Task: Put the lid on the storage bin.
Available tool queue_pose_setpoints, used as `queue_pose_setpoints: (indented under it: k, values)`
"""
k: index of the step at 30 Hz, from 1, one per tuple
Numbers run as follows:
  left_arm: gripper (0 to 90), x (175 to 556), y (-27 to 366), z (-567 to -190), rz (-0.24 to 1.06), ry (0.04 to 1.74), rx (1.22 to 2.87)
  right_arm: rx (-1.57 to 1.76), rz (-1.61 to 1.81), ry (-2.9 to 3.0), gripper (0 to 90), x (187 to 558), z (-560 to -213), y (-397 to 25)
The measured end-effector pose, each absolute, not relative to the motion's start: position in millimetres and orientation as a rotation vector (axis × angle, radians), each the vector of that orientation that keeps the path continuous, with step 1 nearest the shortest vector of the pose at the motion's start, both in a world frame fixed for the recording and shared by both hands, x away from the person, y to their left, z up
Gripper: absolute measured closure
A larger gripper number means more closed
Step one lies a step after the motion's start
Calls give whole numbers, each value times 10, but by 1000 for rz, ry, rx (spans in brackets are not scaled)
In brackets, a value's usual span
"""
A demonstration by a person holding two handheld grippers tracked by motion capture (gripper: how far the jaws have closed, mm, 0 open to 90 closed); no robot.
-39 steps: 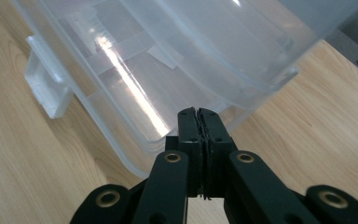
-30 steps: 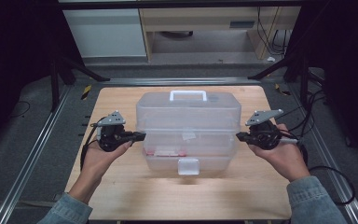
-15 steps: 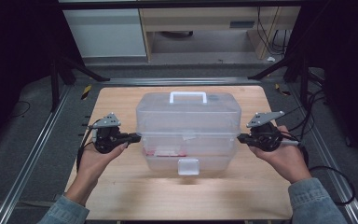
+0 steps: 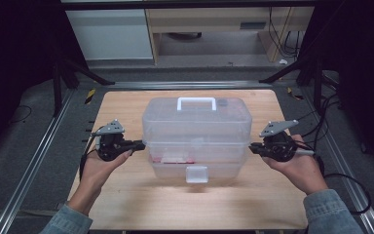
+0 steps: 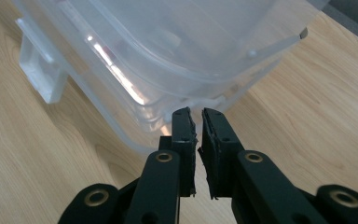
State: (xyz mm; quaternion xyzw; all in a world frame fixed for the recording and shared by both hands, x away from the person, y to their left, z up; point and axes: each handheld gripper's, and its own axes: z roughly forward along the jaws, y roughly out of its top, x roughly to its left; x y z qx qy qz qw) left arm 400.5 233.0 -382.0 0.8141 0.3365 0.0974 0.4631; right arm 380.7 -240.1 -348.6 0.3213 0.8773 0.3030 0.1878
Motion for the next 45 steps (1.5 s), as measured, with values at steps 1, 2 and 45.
queue_pose_setpoints:
  k: [1, 2, 45]
  values:
    - [854, 4002, 2331, -3829, 239, 825, 2005, 909, 850, 2465, 826, 3799, -3496, -2418]
    - [855, 3994, 2328, -3846, 236, 827, 2005, 918, 851, 2464, 820, 3784, -3512, -2452]
    - [597, 3843, 2596, -4009, 395, 917, 2047, 1032, 758, 2423, 466, 3748, -3841, -2593]
